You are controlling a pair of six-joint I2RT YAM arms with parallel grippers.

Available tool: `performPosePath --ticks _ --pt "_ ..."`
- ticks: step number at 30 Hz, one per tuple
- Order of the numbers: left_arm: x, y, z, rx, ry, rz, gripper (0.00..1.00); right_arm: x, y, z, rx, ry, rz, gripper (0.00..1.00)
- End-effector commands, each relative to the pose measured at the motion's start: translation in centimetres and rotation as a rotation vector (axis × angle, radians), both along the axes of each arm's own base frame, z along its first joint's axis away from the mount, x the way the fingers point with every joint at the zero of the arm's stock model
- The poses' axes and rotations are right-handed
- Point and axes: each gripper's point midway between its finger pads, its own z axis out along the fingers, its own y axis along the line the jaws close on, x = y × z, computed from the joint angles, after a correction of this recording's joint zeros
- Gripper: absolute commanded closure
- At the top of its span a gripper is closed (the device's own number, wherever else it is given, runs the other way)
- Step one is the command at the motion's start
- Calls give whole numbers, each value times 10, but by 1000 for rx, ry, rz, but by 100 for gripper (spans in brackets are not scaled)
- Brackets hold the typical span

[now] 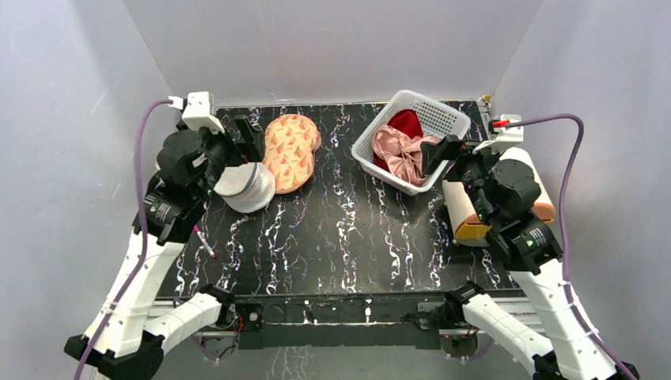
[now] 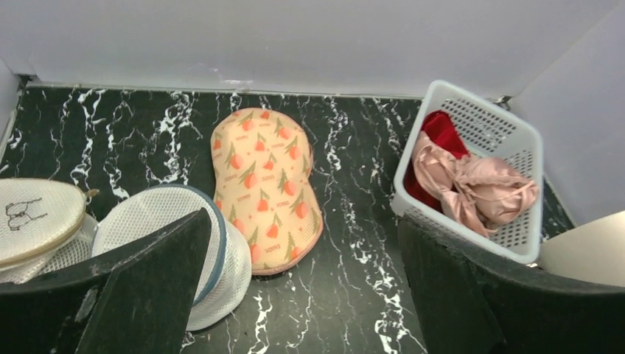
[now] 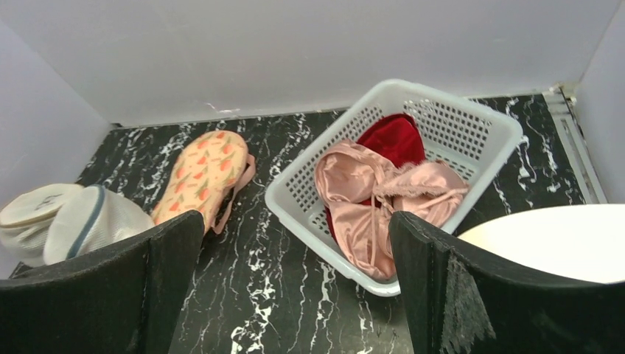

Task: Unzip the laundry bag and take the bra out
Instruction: Pick up the laundry bag at the center of the board.

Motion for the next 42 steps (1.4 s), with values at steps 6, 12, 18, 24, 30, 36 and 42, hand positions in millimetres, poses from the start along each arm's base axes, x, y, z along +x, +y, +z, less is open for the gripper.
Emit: performPosePath --ticks 6,12,18,24,30,36,42 --pt "43 10 -59 3 43 31 2 37 -23 -15 78 56 -173 2" --pt "67 24 -104 23 131 89 2 61 -17 -41 133 143 -186 2" --pt "85 37 -139 52 245 151 2 73 15 -63 121 196 -8 2" --pt "102 45 -169 45 357 173 2 74 54 -79 132 273 209 2" --pt "115 50 -194 47 444 169 2 75 81 -92 162 315 360 2" --pt "119 56 -209 55 509 199 7 75 94 -100 186 356 429 2" --pt "118 55 -230 84 598 212 17 68 98 -104 212 371 457 2"
